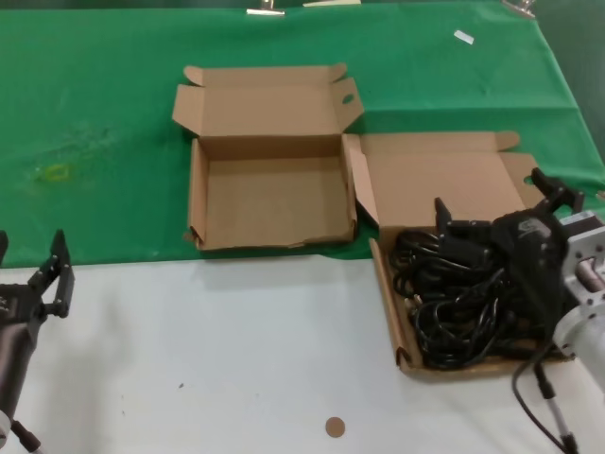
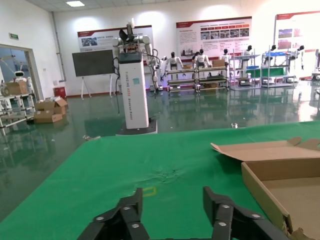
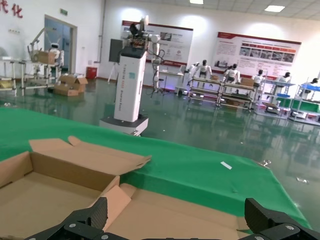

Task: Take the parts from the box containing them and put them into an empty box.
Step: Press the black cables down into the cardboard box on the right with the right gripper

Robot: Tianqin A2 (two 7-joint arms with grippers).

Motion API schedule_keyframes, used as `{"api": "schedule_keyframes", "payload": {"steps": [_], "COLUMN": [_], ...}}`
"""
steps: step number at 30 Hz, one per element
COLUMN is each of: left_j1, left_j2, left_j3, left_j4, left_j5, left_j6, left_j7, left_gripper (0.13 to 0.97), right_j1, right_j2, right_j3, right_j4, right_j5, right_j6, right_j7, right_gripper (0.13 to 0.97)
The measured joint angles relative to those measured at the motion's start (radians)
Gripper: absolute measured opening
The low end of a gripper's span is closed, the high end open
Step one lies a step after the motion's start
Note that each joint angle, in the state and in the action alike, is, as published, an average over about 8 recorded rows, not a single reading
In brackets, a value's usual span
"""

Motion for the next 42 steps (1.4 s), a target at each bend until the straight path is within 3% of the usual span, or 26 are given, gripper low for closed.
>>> {"api": "schedule_keyframes", "payload": {"steps": [12, 20, 26, 32, 42], "left_j1": [0.0, 0.0, 0.0, 0.0, 0.0], "left_j2": [0.0, 0.0, 0.0, 0.0, 0.0], "left_j3": [0.0, 0.0, 0.0, 0.0, 0.0], "left_j4": [0.0, 0.0, 0.0, 0.0, 0.0], "left_j5": [0.0, 0.0, 0.0, 0.0, 0.0], "left_j6": [0.0, 0.0, 0.0, 0.0, 0.0], "left_j7": [0.0, 0.0, 0.0, 0.0, 0.0], "left_gripper": [0.292, 0.196, 0.177, 0.149, 0.144], "right_j1": [0.042, 0.15, 0.272, 0.373, 0.404], "right_j2": [0.278, 0.462, 0.565, 0.618, 0.63], "right_j3": [-0.14, -0.273, -0.383, -0.454, -0.395], "right_j4": [0.057, 0.053, 0.017, -0.017, -0.053], "right_j5": [0.19, 0.235, 0.181, 0.044, -0.119], "right_j6": [0.049, -0.042, -0.162, -0.293, -0.569], "right_j7": [-0.048, -0.022, 0.054, 0.162, 0.19], "right_gripper": [0.966, 0.966, 0.966, 0.966, 0.966]}}
